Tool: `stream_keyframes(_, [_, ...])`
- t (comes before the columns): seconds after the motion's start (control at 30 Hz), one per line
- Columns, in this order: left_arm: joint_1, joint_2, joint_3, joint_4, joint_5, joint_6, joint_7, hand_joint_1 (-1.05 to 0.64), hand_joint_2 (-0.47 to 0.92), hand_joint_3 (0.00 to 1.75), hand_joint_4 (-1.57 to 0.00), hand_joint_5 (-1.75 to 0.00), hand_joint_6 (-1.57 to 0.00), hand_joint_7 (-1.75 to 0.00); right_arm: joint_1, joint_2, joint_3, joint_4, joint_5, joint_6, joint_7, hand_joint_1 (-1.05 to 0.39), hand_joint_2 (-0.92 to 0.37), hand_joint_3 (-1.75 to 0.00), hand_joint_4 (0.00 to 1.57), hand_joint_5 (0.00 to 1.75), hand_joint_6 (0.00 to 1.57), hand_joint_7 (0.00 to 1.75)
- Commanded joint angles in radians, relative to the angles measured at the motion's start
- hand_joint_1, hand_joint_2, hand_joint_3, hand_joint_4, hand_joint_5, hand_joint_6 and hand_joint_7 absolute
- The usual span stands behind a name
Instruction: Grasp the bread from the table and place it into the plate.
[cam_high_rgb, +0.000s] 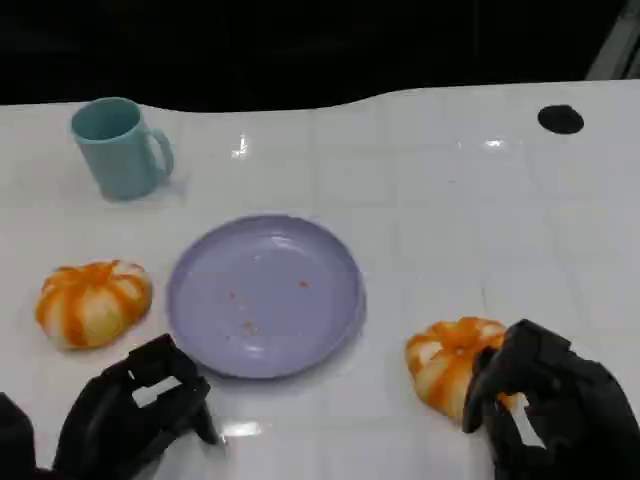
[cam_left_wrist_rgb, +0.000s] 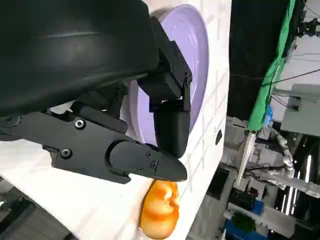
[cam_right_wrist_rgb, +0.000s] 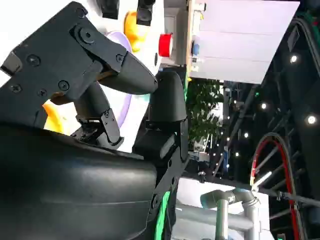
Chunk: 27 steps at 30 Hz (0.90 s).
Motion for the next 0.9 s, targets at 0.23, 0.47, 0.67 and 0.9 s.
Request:
stream_keyframes(0.23, [0.006, 0.014, 0.006, 0.015, 0.004, 0.012, 0.012, -0.59, 0.92, 0.08, -0.75, -1.68, -0.70, -1.38, -0.001, -0.003, -0.011, 0.005, 0.013, -0.008, 0.000, -0.16, -0.34, -1.43, 0.78, 1.75, 0.72, 1.52])
stream_keyframes(0.47, [0.007, 0.013, 0.006, 0.012, 0.004, 0.012, 0.013, -0.60, 0.92, 0.07, -0.76, -1.69, -0.71, -1.40, 0.000, -0.003, -0.010, 0.004, 0.021, -0.003, 0.008, -0.17, -0.34, -1.43, 0.78, 1.75, 0.71, 1.52])
stream_keyframes(0.67, [0.004, 0.014, 0.008, 0.019, 0.000, 0.010, 0.005, -0.58, 0.92, 0.08, -0.76, -1.69, -0.70, -1.40, 0.002, -0.003, -0.009, -0.003, 0.020, 0.003, 0.005, -0.16, -0.34, -1.42, 0.78, 1.75, 0.72, 1.52])
stream_keyframes(0.9, [0.003, 0.014, 0.010, 0.021, -0.001, 0.010, 0.005, -0.59, 0.92, 0.07, -0.76, -1.69, -0.70, -1.39, -0.001, -0.004, -0.010, -0.002, 0.024, -0.002, 0.012, -0.17, -0.40, -1.31, 0.75, 1.75, 0.70, 1.50])
